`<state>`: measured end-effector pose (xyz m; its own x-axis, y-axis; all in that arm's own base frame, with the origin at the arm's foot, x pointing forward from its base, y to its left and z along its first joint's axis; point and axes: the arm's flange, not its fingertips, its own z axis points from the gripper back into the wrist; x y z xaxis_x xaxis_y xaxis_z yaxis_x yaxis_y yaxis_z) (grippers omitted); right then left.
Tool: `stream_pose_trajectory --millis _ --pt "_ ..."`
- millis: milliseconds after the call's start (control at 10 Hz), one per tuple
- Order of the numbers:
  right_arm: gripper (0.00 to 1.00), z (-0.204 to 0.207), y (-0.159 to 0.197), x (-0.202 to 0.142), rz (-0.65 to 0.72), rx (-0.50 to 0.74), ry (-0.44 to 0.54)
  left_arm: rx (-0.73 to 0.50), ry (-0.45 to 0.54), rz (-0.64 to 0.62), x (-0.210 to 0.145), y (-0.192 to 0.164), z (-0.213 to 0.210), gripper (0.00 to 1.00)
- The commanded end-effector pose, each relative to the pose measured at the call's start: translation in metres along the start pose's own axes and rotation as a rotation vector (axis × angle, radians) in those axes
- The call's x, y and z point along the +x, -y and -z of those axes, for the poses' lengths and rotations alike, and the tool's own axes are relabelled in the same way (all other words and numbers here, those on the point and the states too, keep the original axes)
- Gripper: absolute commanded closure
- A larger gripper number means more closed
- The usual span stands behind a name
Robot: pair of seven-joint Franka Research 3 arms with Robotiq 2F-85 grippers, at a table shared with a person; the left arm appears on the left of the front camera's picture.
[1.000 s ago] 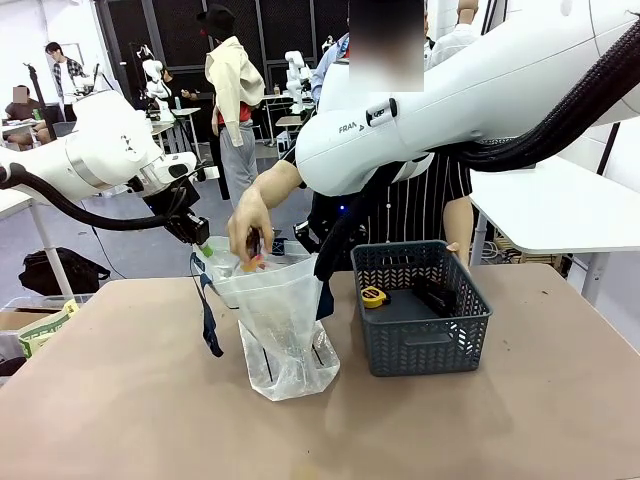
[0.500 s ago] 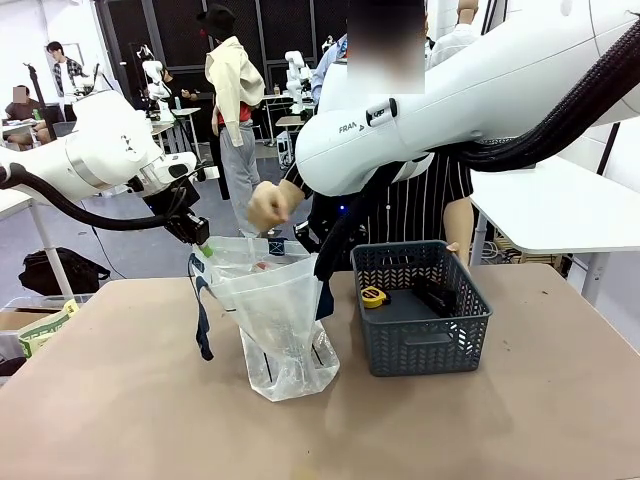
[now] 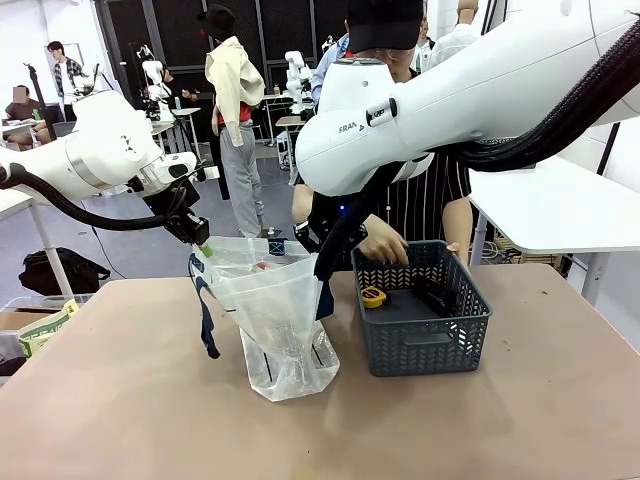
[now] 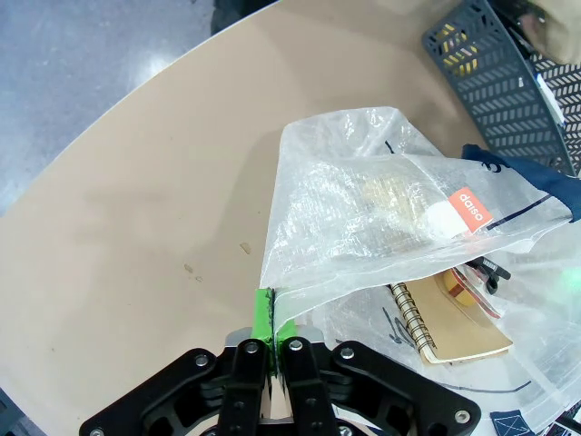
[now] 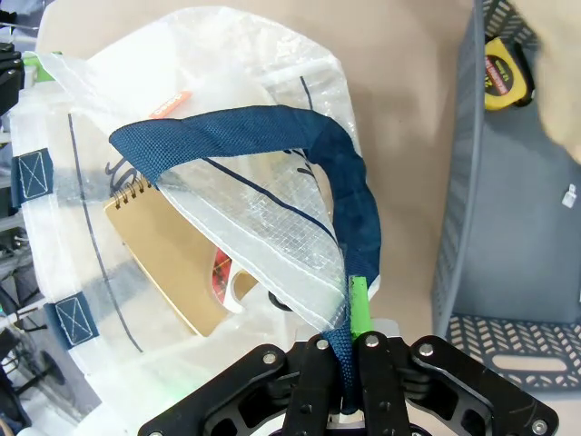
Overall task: Transfer purchased items from the store into the shopping bag.
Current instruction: Move the Reusable shopping bag to the right side of the table.
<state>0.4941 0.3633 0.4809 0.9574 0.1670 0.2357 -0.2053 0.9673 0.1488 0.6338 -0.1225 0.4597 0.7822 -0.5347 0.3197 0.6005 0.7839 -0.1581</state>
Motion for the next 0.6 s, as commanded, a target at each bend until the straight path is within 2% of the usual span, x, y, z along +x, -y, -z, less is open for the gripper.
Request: stream_pose_trajectory --millis 0,500 --pt "1.0 -0.0005 0.0032 0.0003 0.01 0.011 -0.005 0.009 -0.003 -0.007 -0.0037 -0.0018 -0.0029 1.0" --pt "1.0 -0.0005 0.0032 0.0003 0.01 0.011 -0.005 0.009 -0.003 -0.007 -0.0037 -0.0018 -0.0029 1.0"
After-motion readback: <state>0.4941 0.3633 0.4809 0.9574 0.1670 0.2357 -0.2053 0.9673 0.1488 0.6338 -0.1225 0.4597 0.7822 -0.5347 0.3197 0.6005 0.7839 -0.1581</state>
